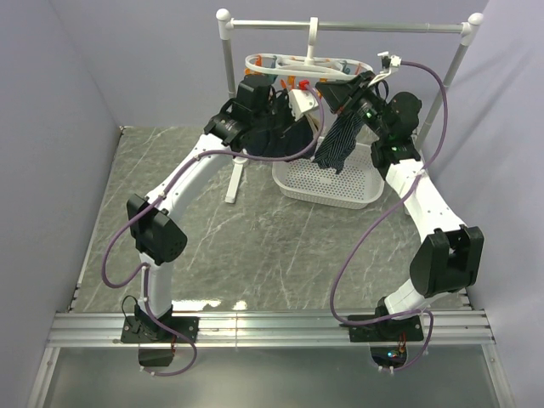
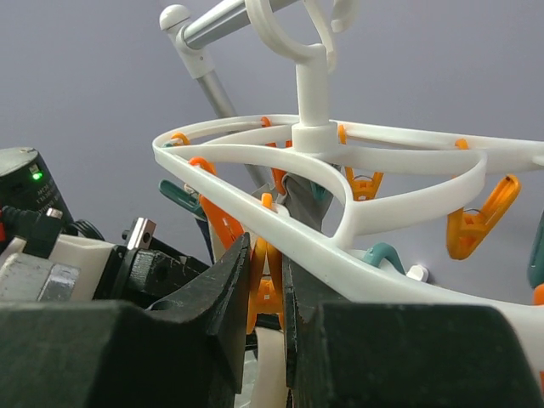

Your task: Clip the underwear to the hanger

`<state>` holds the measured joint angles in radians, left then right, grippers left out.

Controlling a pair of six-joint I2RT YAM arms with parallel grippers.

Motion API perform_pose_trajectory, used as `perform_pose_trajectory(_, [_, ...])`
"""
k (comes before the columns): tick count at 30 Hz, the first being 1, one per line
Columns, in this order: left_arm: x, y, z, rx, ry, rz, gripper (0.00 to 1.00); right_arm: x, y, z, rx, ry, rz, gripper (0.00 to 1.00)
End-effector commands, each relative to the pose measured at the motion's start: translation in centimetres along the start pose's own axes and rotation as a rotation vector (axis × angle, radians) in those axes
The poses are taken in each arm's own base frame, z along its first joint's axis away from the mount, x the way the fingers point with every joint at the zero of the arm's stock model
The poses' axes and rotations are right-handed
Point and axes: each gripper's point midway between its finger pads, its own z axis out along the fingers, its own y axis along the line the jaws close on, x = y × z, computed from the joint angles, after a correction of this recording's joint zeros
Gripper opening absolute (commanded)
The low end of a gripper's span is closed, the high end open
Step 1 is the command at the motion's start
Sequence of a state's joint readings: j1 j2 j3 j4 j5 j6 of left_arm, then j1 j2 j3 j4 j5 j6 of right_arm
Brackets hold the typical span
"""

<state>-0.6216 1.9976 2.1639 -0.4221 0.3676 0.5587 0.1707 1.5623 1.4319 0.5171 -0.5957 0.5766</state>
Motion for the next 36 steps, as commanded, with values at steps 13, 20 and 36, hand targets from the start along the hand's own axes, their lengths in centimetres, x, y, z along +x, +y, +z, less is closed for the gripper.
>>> perform_pose_trajectory(13, [-6.6, 2.2, -2.6, -0.083, -0.156, -0.029, 0.00, 1.8, 3.3, 0.3, -0.172, 0.039, -0.170, 0.00])
perform_pose_trajectory(20, [-7.0, 2.6, -2.5, -0.102, -0.173, -0.034, 0.00, 2.1, 3.3, 0.4, -0.169, 0.046, -0.167, 0.00])
perform_pose_trajectory(36, [-7.9, 1.8, -3.8, -0.073, -0.212, -0.008, 0.00, 2.5, 2.6, 0.3, -0.125, 0.037, -0.266, 0.00])
